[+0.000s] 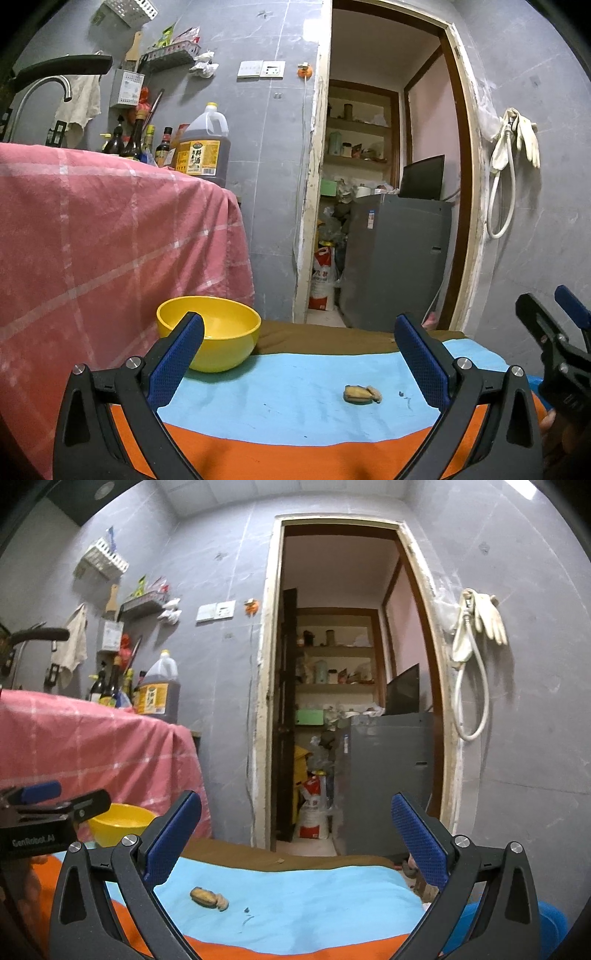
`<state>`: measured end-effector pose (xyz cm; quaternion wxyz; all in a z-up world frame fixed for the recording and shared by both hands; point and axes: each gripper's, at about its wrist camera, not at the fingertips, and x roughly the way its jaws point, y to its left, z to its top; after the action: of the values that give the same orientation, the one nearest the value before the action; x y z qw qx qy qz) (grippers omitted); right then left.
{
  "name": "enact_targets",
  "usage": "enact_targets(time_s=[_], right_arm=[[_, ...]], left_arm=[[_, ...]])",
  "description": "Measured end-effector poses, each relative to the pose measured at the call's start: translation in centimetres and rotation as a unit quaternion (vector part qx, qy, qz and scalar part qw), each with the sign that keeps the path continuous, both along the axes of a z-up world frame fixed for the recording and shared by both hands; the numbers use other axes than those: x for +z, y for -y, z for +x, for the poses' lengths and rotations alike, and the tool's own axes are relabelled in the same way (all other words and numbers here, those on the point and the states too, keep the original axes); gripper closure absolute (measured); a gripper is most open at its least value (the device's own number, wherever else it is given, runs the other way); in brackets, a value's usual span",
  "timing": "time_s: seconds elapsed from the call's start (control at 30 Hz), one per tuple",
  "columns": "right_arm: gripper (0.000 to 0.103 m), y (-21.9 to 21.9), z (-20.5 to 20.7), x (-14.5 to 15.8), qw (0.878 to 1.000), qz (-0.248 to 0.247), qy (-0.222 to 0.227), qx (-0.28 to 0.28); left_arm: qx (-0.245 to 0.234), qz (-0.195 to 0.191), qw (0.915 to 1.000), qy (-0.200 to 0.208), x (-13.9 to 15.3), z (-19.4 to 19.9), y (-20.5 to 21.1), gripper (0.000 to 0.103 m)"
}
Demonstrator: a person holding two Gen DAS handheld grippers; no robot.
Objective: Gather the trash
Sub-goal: 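Move both open tools back over the remaining pieces on the blanket, then lower both tools toward the yellowish chunk and the beige shell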
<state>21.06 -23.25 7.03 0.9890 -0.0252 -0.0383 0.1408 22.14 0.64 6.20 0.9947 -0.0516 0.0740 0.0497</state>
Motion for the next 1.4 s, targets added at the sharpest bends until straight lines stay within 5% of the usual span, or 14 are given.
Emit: enact_targets(time_s=[0.37,0.63,1.13,1.4], right_arm=[[0.0,-1.1,2.6,-0.9,0.998,-0.03,-0.059,0.012],[0.001,-1.4,6.9,-1.2,0.985,-0.027,-0.165,0.036],[0.058,-5.0,13.0,-5.1,0.918,-0.108,-0.367,0.102],[0.069,-7.8,13.4,-7.3,0.88,-0.187,-0.416,0.134]], left_arm=[[-0.025,0.0,0.9951,-0.096,-1.7,4.1,-1.1,0.002],[-0.041,-0.05,0.9775,-0.2,-4.2,8.1,-2.1,0.003],[-0.028,-0.08,0.9611,-0.263,-5.8,10.8,-3.2,0.006],[-0.027,-0.114,0.9536,-0.277,-6.2,11.3,-4.5,0.006]])
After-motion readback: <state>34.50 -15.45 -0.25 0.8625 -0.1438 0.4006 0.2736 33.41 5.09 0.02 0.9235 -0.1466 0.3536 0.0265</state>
